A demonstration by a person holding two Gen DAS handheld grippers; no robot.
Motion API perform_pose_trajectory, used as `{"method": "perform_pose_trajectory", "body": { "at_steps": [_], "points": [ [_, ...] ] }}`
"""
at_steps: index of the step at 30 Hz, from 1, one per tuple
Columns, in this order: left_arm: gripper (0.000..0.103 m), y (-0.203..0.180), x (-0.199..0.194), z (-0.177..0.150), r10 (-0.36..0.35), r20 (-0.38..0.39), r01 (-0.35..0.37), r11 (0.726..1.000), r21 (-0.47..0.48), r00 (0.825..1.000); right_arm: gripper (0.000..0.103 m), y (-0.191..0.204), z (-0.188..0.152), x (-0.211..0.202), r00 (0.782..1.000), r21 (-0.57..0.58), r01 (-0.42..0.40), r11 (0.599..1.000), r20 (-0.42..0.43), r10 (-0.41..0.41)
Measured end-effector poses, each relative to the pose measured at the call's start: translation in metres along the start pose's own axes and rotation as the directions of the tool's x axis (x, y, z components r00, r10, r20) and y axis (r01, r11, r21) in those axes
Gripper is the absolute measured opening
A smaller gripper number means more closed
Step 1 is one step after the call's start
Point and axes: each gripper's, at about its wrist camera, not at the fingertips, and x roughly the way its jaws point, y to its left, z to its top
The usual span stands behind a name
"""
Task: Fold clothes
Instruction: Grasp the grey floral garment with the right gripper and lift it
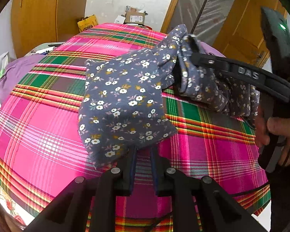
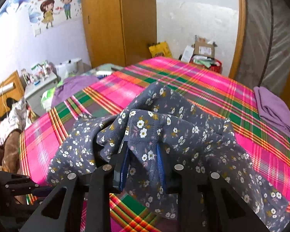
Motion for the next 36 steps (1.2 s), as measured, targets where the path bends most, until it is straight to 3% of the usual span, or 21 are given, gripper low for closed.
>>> {"method": "perform_pose_trajectory", "body": {
  "at_steps": [7,15,21,23,24,28,32,36],
  "points": [
    [0.015,0.001,-0.002,0.001,-0.015,0.02,0.015,1.0,-0.005,1.0,0.023,0.007,-0.022,-0.042,0.998,-0.001,-0.041,0.999,0.044,0.041],
    [0.015,0.005,-0.008,0.001,-0.025,0.038,0.025,1.0,-0.009,0.999,0.029,0.023,-0.071,-0.055,0.986,-0.032,-0.113,0.993,-0.125,0.108],
    [0.015,0.01,-0.013,-0.001,-0.023,0.05,0.023,1.0,-0.014,0.999,0.039,0.016,-0.026,-0.079,0.994,-0.104,-0.094,0.99,0.051,0.1],
    [0.015,0.012,-0.012,0.0,-0.022,0.051,0.023,1.0,-0.018,0.998,0.056,0.016,-0.006,-0.07,0.992,-0.195,-0.067,0.978,0.091,0.086],
    [0.015,0.013,-0.012,0.0,-0.023,0.05,0.024,1.0,-0.019,0.998,0.056,0.015,0.002,-0.062,0.993,-0.23,-0.051,0.972,0.093,0.074],
    [0.018,0.017,-0.013,0.001,-0.015,0.049,0.016,1.0,-0.021,0.999,0.056,0.005,0.031,-0.017,0.998,-0.384,0.007,0.923,0.062,0.018],
    [0.02,0.024,-0.013,0.002,-0.009,0.047,0.01,1.0,-0.023,0.999,0.057,-0.011,0.048,0.026,0.999,-0.453,-0.017,0.891,-0.041,-0.002],
    [0.021,0.029,-0.008,0.004,-0.003,0.033,0.004,0.999,-0.032,0.999,0.057,-0.016,0.054,0.055,0.99,-0.497,-0.099,0.862,-0.136,0.035]
  ]
}}
